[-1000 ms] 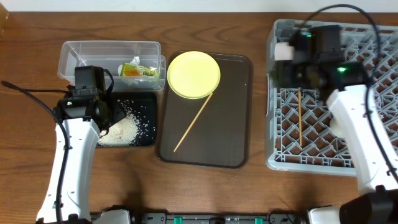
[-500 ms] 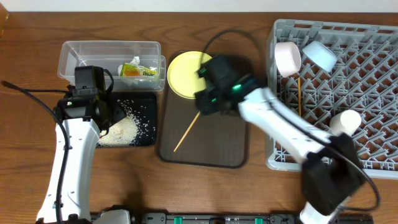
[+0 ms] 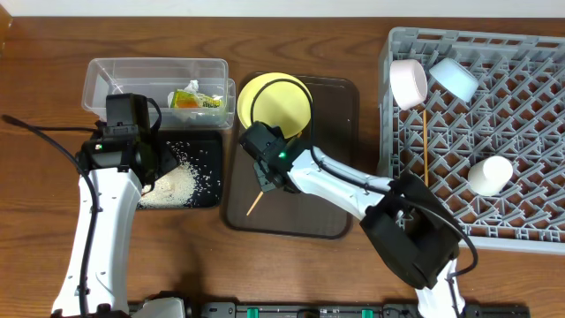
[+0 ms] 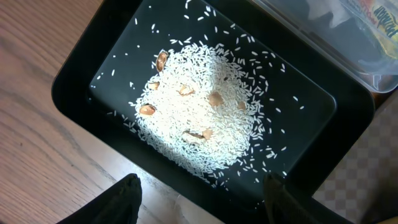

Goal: Sort waste into correct bins and load items into the dishwasher rack
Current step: 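Grasp the second wooden chopstick on the brown tray with the right gripper, then insert the second chopstick upright into the dish rack and release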

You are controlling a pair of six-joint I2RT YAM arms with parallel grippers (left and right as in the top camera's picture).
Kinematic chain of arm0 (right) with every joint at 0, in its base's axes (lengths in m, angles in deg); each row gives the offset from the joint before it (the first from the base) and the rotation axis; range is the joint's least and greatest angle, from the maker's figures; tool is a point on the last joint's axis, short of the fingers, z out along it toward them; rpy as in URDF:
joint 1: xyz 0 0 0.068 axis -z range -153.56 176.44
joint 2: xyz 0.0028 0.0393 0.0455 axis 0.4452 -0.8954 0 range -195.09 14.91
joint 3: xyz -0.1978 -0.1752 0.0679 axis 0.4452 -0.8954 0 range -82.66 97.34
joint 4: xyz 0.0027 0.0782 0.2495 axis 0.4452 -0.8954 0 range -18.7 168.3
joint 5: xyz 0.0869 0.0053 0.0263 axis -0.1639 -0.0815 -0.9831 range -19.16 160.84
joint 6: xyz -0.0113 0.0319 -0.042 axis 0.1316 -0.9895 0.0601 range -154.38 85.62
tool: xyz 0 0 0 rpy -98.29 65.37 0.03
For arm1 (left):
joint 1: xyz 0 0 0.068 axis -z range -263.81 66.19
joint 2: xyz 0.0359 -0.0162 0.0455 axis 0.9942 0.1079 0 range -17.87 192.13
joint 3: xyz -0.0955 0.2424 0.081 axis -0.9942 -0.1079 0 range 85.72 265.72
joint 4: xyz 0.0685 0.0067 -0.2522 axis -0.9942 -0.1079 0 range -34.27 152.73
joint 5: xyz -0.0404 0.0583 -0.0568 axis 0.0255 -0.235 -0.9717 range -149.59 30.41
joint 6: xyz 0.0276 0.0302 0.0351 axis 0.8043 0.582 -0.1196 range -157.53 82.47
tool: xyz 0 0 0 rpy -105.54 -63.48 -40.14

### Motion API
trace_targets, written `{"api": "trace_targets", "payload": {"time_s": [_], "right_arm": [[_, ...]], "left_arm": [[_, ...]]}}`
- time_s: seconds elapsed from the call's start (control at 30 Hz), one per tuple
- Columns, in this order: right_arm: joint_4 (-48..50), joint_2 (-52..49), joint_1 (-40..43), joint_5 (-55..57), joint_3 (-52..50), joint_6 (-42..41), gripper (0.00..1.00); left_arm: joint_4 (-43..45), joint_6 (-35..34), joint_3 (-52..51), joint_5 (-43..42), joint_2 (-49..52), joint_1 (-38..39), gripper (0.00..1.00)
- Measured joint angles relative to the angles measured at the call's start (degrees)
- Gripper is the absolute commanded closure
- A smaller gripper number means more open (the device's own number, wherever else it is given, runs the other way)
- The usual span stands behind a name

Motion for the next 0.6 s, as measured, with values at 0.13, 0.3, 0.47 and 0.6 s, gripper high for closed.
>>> {"api": "trace_targets", "payload": {"time_s": [0.13, 0.3, 0.47, 0.6], "right_arm": [[-2.78, -0.68, 0.0, 0.7, 0.35, -1.81, 0.44], [-8.09, -0.68, 0.07, 1.73, 1.07, -5.9, 0.47], [-11.41, -0.68, 1.55, 2.38, 1.27, -8.85, 0.61], [-12.92, -0.66, 5.53, 1.44, 1.33, -10.21, 0.78]], "left_arm": [[0.0, 0.0, 0.0, 0.0, 0.0, 0.0, 0.35], [0.0, 0.0, 0.0, 0.0, 0.0, 0.0, 0.35], [0.0, 0.0, 0.0, 0.0, 0.0, 0.0, 0.35], [0.0, 0.0, 0.0, 0.0, 0.0, 0.0, 0.35]]}}
